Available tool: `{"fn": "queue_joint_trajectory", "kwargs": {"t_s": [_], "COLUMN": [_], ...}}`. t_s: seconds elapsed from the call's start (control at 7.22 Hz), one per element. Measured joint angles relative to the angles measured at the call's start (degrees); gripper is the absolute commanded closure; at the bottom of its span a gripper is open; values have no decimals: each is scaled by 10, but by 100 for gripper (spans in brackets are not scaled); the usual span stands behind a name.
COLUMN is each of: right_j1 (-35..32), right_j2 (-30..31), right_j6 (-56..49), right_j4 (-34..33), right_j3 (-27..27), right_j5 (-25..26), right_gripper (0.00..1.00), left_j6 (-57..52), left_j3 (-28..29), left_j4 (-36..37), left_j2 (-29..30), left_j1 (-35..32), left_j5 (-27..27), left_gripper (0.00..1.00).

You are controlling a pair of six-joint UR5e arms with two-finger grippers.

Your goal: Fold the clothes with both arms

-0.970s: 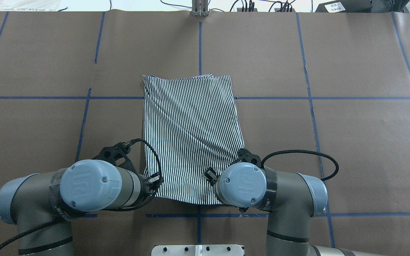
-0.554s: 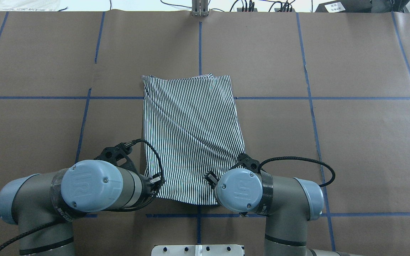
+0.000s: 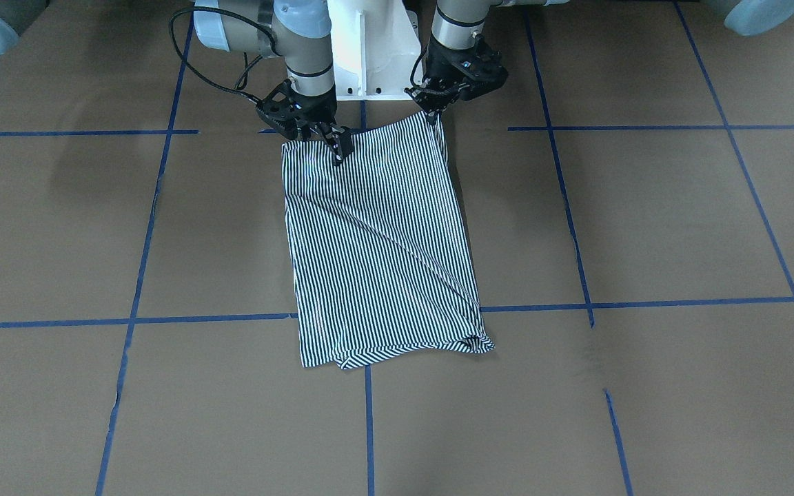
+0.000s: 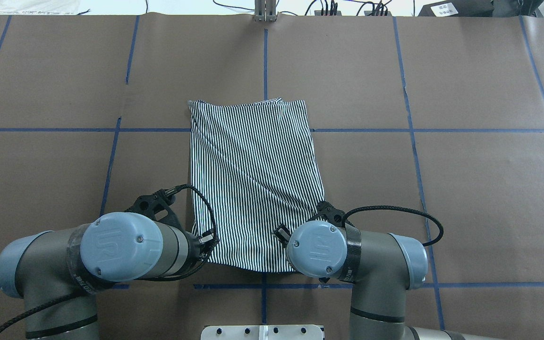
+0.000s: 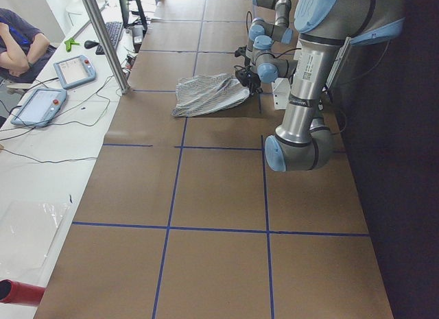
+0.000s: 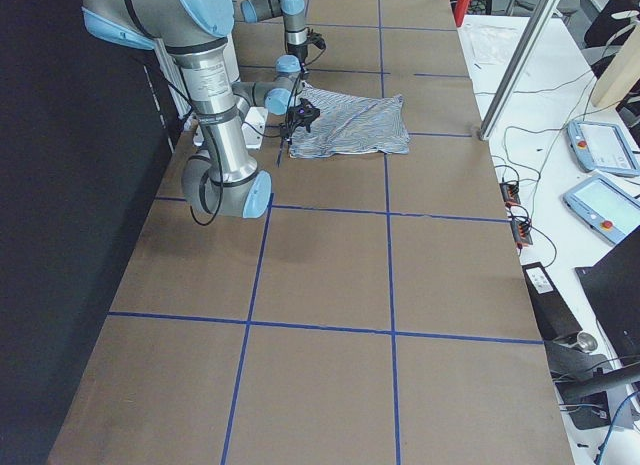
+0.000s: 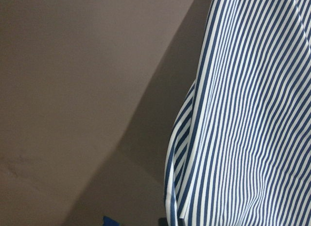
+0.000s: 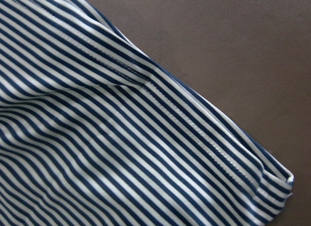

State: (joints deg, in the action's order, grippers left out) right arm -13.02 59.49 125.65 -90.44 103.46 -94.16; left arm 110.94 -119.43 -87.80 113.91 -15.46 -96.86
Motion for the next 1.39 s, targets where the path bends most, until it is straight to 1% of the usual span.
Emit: {"fn": "queue_joint_trajectory", "kwargs": {"t_s": [0.28,0.42,0.55,0.69,0.83,0.97,1.39], "right_j1": [-1,-2,-2,-1,0,0,2], "right_j2": [0,0,0,-1,-3,-3,-4], "right_j6": [0,0,0,0,0,0,-1], "right_j4": [-1,-2,-9,-19,-24,-27,-28], "right_j3": [-5,-6,-6,-6,-5,-5,-2], "right_j5": [0,0,0,0,0,0,-2], "right_gripper": [0,8,21,50,85,100,100], "left_j6": [0,0,0,0,0,0,0], "left_j3": [-1,-1,-1,-1,0,0,0], "left_j4": [0,0,0,0,0,0,0], "left_j2": [0,0,0,0,0,0,0], "left_j1": [0,0,0,0,0,0,0], "left_j5": [0,0,0,1,1,1,1], "left_gripper": [100,100,100,100,100,100,100]}}
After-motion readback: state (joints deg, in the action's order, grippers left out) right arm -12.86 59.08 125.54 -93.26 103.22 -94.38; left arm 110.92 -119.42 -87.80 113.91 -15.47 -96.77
